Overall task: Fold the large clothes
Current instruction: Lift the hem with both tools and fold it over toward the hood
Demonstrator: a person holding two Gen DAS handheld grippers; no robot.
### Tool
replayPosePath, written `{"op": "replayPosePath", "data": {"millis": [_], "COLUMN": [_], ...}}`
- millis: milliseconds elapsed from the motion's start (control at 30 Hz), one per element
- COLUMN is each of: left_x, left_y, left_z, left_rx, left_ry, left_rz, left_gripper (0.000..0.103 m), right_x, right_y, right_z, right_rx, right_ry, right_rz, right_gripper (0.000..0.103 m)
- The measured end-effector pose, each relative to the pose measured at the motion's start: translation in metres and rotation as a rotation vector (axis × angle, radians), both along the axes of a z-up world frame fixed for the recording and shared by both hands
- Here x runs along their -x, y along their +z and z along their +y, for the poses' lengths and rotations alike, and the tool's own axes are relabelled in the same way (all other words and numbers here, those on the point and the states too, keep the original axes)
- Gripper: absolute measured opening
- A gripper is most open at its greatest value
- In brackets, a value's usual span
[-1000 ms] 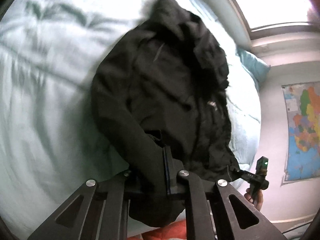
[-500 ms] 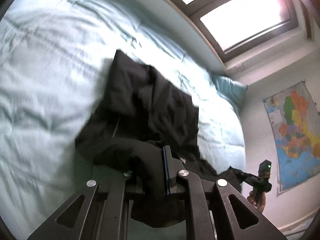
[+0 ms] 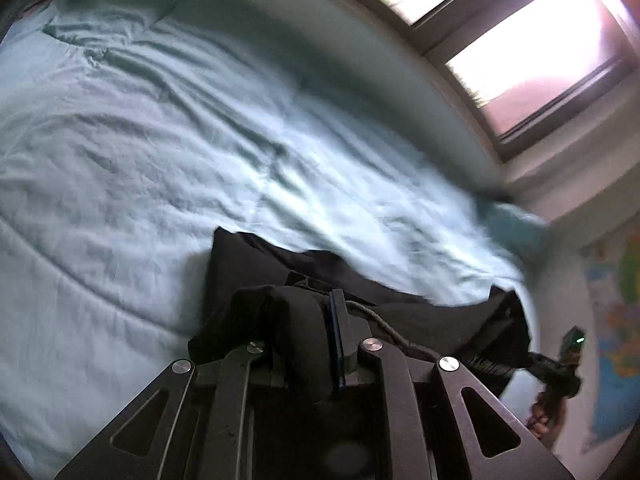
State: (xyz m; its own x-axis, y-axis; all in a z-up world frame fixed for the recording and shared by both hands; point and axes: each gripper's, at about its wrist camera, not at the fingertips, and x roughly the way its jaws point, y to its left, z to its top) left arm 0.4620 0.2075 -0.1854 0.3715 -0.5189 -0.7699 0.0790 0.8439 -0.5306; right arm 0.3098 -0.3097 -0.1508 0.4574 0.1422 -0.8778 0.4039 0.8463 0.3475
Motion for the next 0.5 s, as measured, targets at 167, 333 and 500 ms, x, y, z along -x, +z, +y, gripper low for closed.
{"op": "replayPosePath", "data": {"millis": [167, 333, 500], "left_x": [-0.039, -0.047, -0.043], "left_y": [-0.09, -0.119, -0.101], "left_z": [-0.017, -0.014, -0.004], "left_rx": [-0.047, 0.001, 0.03], "left_ry": [0.016, 0.014, -0.032], "left_rz": [0.166, 0.202, 0.213], "left_gripper": [0.018, 0.018, 0.022], "right_x": [-0.052, -0.067, -0.065], "right_y": [-0.097, -0.139, -0.128], "right_z": [0.0, 0.001, -0.008], "right_rx": [-0.043, -0.086, -0.13], "right_ry": [0.007, 0.011, 0.006], "right_rz": [0.174, 0.213, 0.195], "right_gripper": [0.025, 0.027, 0.028]}}
